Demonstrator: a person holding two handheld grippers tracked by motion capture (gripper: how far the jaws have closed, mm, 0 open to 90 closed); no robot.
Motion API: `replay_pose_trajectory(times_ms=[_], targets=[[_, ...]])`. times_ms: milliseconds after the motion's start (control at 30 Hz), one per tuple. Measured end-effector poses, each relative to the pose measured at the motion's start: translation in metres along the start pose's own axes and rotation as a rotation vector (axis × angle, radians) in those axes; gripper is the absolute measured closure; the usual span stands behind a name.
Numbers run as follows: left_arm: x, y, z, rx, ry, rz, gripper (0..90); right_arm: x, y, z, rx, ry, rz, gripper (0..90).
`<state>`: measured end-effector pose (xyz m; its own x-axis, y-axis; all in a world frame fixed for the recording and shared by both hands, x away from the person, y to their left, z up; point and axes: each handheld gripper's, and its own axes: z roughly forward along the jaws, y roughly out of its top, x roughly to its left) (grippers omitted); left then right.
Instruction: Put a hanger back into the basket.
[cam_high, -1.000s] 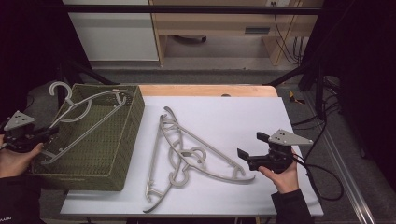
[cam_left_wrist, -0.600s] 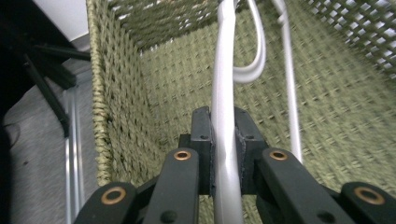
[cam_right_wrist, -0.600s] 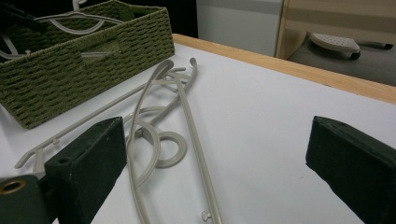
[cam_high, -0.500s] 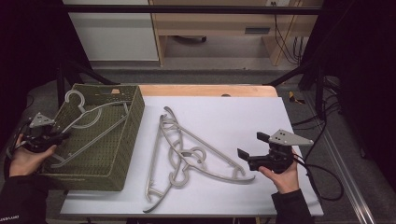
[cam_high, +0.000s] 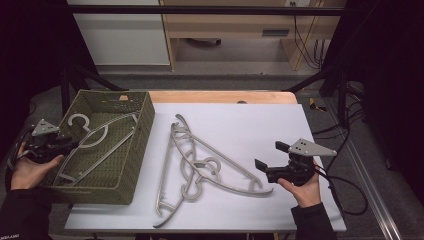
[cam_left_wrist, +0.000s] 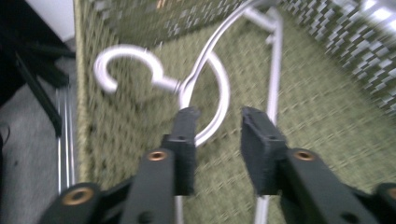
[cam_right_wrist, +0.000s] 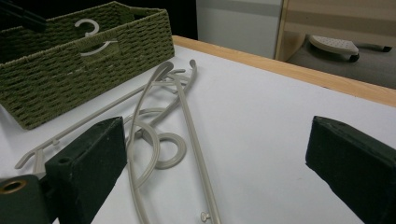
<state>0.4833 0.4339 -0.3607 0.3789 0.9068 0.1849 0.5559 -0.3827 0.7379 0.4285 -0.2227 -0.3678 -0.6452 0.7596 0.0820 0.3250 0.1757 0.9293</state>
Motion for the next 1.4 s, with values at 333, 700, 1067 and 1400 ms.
replay_pose_trajectory(times_ms=[333,700,1067,1400], targets=[[-0.049,0.019,-0.019,-0.206,-0.106,0.016,29.2,0.001,0.003,-0.004,-0.006,-0.012,-0.022,5.6],[-0.121,0.03,-0.028,-0.333,-0.251,-0.002,13.3,0.004,0.003,-0.003,0.003,0.002,-0.023,5.5],[-0.157,0.013,-0.022,-0.381,-0.355,-0.014,10.7,0.01,-0.001,0.009,0.035,0.038,-0.035,5.6],[-0.162,0.01,-0.015,-0.348,-0.352,-0.006,10.0,0.021,-0.01,0.034,0.138,0.083,-0.069,6.9]])
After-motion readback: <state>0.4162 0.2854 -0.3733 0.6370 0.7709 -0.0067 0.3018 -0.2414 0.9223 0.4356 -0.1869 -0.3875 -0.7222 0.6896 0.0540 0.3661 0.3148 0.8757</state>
